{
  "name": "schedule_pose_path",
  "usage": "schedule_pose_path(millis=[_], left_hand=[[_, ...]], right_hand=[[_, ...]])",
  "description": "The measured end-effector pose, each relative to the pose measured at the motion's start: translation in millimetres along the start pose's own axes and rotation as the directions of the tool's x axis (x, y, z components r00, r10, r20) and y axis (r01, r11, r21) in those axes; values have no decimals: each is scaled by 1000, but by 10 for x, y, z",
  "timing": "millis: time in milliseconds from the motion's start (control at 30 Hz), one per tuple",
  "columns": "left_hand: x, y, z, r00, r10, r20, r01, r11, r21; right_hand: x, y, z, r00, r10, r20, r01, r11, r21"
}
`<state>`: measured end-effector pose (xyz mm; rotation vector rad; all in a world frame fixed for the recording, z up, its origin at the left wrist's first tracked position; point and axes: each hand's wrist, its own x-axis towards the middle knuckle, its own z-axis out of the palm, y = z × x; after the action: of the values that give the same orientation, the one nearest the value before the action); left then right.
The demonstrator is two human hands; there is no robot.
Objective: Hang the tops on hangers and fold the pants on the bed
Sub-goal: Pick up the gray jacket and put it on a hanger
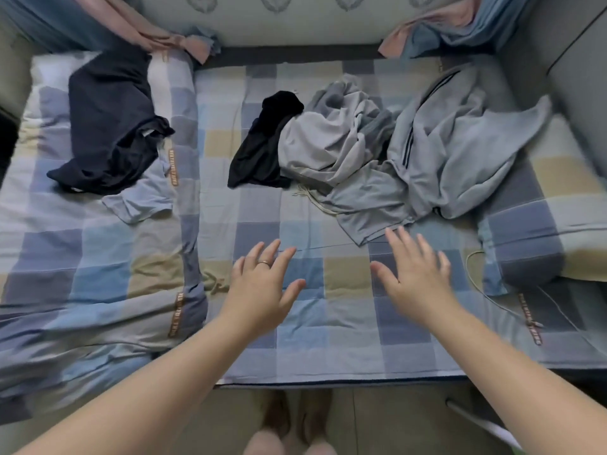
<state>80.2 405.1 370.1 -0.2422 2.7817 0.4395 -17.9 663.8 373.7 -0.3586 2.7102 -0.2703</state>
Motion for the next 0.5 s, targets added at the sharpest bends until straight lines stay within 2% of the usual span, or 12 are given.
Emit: schedule_pose_path(millis=[300,500], left_hand=[[1297,70,1064,983,115,144,-109,993,-46],[1991,323,1752,956,181,233,-188,982,8]], right_hand=[[1119,750,833,963,259,71,-260,966,7],[1845,1511,1206,952,285,108,-285,958,-21]])
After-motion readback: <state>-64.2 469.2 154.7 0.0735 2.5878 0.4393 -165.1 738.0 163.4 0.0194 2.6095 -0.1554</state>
